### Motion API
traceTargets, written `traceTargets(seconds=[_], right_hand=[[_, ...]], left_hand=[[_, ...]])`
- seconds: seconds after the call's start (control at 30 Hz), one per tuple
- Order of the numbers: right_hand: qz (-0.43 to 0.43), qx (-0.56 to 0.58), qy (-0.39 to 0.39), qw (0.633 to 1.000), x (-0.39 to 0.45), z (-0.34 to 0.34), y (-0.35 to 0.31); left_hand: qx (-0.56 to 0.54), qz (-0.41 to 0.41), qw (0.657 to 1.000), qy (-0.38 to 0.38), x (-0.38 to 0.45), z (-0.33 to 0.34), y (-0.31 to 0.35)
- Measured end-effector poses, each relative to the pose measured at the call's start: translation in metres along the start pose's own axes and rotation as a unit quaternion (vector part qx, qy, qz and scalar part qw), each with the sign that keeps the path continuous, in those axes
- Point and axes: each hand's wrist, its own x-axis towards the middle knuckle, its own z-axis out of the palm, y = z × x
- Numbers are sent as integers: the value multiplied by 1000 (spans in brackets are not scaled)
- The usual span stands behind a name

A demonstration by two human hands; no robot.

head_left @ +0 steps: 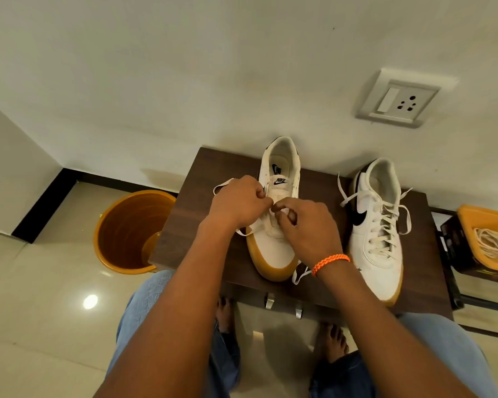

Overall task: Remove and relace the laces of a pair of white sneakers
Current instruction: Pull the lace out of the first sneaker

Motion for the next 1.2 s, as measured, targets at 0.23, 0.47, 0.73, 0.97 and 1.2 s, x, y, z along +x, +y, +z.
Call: traceTargets(seconds=[0.23, 0.47, 0.73, 0.97, 1.2], right_hand=[[11, -65, -33, 997, 9, 12, -3], [58, -11, 39, 997, 13, -21, 3], [-5, -58, 24, 998, 6, -8, -7], [3, -67, -34, 997, 7, 6, -3], [93, 18, 80, 992, 10, -31, 14]], left_hand=[[-9, 28, 999, -35, 2, -5, -5], [23, 21, 999, -27, 1, -10, -6], [-23, 38, 999, -20, 3, -10, -7], [-59, 23, 997, -32, 0, -9, -4], [-78, 16, 996, -48, -2, -8, 0]])
